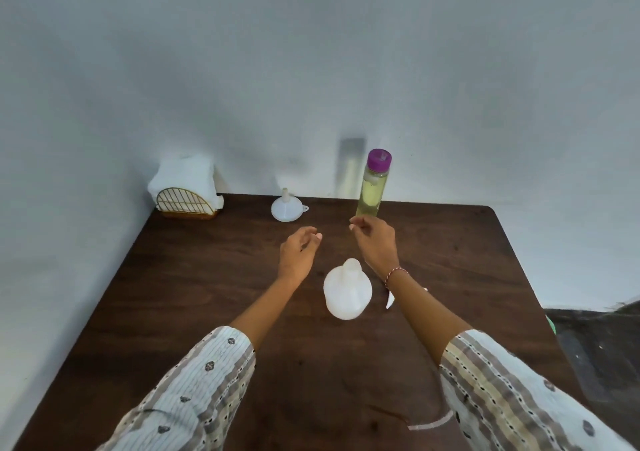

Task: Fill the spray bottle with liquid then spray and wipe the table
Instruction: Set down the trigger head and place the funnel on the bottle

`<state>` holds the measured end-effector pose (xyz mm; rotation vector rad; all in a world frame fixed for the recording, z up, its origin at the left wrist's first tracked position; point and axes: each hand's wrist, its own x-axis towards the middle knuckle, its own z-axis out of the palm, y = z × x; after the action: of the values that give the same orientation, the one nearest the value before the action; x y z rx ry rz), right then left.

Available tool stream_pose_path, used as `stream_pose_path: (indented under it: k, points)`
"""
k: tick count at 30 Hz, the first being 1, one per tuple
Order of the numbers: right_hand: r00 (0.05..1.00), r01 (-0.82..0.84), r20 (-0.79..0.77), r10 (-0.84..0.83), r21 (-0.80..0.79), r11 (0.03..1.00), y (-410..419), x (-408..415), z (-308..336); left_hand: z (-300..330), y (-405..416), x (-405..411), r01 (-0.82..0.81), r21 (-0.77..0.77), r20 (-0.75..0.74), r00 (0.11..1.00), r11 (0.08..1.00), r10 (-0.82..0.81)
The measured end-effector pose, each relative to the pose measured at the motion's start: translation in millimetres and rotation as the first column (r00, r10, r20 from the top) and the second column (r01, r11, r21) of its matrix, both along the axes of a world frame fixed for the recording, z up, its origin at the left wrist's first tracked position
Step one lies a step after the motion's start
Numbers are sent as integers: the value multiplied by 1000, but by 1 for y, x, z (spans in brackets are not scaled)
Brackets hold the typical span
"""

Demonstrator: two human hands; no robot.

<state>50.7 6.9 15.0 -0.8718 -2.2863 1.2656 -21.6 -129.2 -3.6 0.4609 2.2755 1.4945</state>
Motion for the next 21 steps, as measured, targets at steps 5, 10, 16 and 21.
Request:
stream_pose_path:
  k: [5, 10, 16, 21]
  points:
    - [974, -181, 138, 180, -1, 983, 18, -60, -7, -4, 11, -53, -131, -76, -41, 991, 988, 128]
    - [895, -368, 291, 338, 51, 929, 29, -132, -25, -18, 29, -117, -287, -101, -97, 956, 953, 278]
    - [779, -578, 366, 509, 107, 809, 11, -195, -47, -48, 40, -154, -205, -118, 69, 974, 972, 214]
    - [792, -583, 382, 475, 245, 775, 2, -211, -57, -56, 37, -154, -150, -28, 90, 984, 988, 152]
